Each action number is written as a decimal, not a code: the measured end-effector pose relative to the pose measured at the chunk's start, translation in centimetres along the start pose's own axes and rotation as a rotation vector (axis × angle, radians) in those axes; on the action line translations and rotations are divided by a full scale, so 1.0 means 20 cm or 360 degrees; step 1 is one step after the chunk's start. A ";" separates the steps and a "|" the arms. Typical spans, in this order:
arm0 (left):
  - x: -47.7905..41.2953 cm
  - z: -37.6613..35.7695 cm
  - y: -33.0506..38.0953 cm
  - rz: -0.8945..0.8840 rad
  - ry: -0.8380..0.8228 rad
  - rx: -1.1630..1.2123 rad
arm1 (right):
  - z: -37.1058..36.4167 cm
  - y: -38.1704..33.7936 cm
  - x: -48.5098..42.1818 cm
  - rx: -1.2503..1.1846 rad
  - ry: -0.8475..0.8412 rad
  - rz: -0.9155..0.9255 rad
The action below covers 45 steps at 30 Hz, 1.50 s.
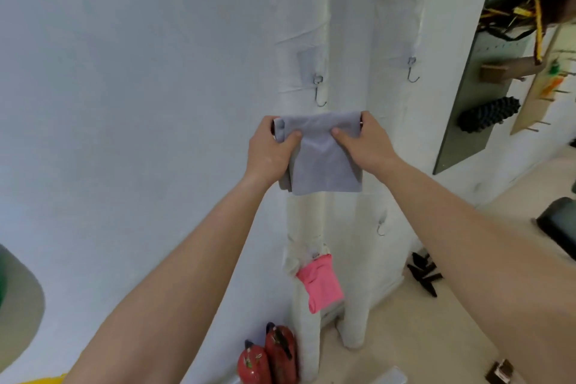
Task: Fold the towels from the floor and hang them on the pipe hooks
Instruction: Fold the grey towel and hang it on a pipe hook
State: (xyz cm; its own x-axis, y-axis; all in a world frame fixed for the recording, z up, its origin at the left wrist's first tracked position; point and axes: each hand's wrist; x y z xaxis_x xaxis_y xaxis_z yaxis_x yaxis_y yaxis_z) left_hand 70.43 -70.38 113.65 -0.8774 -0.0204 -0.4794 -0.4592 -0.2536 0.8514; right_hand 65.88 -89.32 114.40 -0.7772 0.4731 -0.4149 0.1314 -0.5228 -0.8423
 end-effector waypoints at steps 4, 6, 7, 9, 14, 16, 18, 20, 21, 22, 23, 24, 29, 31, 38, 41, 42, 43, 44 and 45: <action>-0.21 -0.10 0.13 -0.0102 0.0137 0.0022 | 0.02 -0.07 -0.29 -0.0066 0.0074 0.0038; -0.29 -0.15 0.17 -0.0111 0.0204 0.0004 | 0.02 -0.09 -0.40 -0.0099 0.0070 0.0069; -0.33 -0.17 0.19 -0.0111 0.0240 -0.0004 | 0.01 -0.10 -0.46 -0.0116 0.0059 0.0073; -0.39 -0.20 0.20 -0.0097 0.0300 -0.0020 | -0.01 -0.11 -0.55 -0.0142 0.0030 0.0073; -0.45 -0.26 0.16 -0.0021 0.0399 -0.0072 | -0.09 -0.02 -0.68 -0.0174 -0.0061 0.0094; -0.44 -0.29 0.13 -0.0056 0.0428 -0.0101 | -0.11 0.02 -0.69 -0.0241 -0.0074 0.0077; -0.42 -0.32 0.09 -0.0126 0.0444 -0.0129 | -0.13 0.07 -0.69 -0.0289 -0.0076 0.0052; -0.40 -0.34 0.06 -0.0231 0.0452 -0.0189 | -0.15 0.09 -0.68 -0.0315 -0.0070 0.0015; -0.39 -0.35 0.05 -0.0310 0.0466 -0.0259 | -0.16 0.10 -0.67 -0.0348 -0.0063 0.0023; -0.38 -0.35 0.05 -0.0424 0.0486 -0.0354 | -0.15 0.09 -0.67 -0.0382 -0.0044 0.0063; -0.39 -0.35 0.05 -0.0562 0.0501 -0.0460 | -0.15 0.09 -0.67 -0.0378 -0.0008 0.0143; -0.39 -0.35 0.05 -0.0703 0.0502 -0.0566 | -0.14 0.08 -0.67 -0.0331 0.0043 0.0259; -0.39 -0.35 0.05 -0.1133 0.0420 -0.0779 | -0.11 0.08 -0.64 -0.0081 0.0086 0.0654; -0.38 -0.35 0.06 -0.1084 0.0412 -0.0779 | -0.10 0.10 -0.62 -0.0118 0.0026 0.0582; -0.34 -0.39 0.06 -0.0896 0.0451 -0.0685 | -0.04 0.15 -0.57 -0.0312 -0.0283 0.0405; -0.32 -0.42 0.02 -0.0777 0.0496 -0.0549 | -0.05 0.19 -0.56 -0.0416 -0.0357 0.0314; -0.31 -0.43 0.02 -0.0740 0.0512 -0.0487 | -0.06 0.19 -0.56 -0.0466 -0.0385 0.0283; -0.30 -0.44 0.01 -0.0708 0.0526 -0.0430 | -0.06 0.19 -0.56 -0.0490 -0.0405 0.0271; -0.29 -0.44 0.01 -0.0680 0.0536 -0.0387 | -0.06 0.19 -0.56 -0.0496 -0.0416 0.0266; -0.29 -0.44 0.01 -0.0656 0.0538 -0.0360 | -0.06 0.19 -0.56 -0.0480 -0.0420 0.0264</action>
State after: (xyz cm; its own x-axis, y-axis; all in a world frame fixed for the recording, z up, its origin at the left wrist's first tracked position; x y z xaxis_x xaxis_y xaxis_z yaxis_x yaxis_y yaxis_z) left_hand 76.60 -78.84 114.68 -0.5220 -0.1745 -0.8349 -0.6801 -0.5056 0.5309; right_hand 75.82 -95.86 115.44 -0.8561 0.1820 -0.4836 0.4111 -0.3273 -0.8508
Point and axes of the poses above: each hand's wrist, its own x-axis away from the middle knuckle, its own z-axis out of the back of the hand, y = z × x, and after that the axes turned 8 degrees about y, right-handed
